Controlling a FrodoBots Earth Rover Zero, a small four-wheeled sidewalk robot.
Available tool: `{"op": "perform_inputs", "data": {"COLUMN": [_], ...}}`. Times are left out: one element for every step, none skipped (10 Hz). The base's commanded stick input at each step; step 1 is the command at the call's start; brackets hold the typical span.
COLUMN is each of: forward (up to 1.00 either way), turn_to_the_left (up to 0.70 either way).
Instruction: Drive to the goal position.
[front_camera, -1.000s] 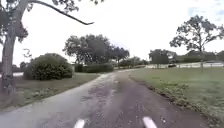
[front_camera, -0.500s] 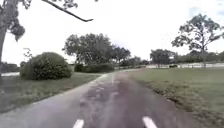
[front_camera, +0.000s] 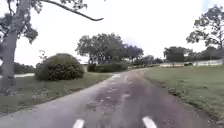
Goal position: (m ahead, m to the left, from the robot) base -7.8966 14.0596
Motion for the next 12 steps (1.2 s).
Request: {"op": "perform_inputs", "data": {"forward": [0.00,0.00,0.00,0.00,0.00,0.00,0.00,0.00,0.00,0.00,0.00,0.00], "turn_to_the_left": [0.70,0.70,0.70,0.70,0.70,0.70,0.70,0.70,0.70,0.70,0.70,0.70]}}
